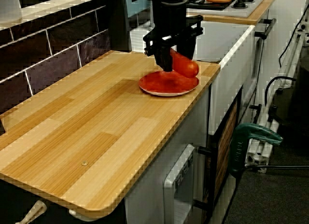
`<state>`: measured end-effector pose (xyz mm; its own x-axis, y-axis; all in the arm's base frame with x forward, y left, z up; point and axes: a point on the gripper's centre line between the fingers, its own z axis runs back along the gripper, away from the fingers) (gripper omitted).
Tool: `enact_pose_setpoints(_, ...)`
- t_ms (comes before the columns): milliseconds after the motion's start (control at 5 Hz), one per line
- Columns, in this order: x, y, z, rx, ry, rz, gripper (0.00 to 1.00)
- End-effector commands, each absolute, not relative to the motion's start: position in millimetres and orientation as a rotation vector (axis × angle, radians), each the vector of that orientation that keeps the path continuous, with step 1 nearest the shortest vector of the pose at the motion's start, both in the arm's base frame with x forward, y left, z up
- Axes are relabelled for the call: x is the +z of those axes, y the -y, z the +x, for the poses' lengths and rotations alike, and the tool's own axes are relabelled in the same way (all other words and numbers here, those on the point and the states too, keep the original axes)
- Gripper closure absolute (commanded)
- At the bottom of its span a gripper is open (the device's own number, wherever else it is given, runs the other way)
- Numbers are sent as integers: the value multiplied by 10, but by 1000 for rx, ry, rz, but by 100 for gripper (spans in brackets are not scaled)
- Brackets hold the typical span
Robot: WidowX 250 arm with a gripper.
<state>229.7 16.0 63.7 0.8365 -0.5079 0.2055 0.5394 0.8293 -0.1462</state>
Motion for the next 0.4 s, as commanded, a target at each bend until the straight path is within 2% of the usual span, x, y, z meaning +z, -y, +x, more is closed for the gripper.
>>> enact_pose_setpoints(0, 570, -244, 2411, -576, 197, -149, 100)
enact_pose_setpoints(200, 515, -281, 2451, -562, 181, -143, 100)
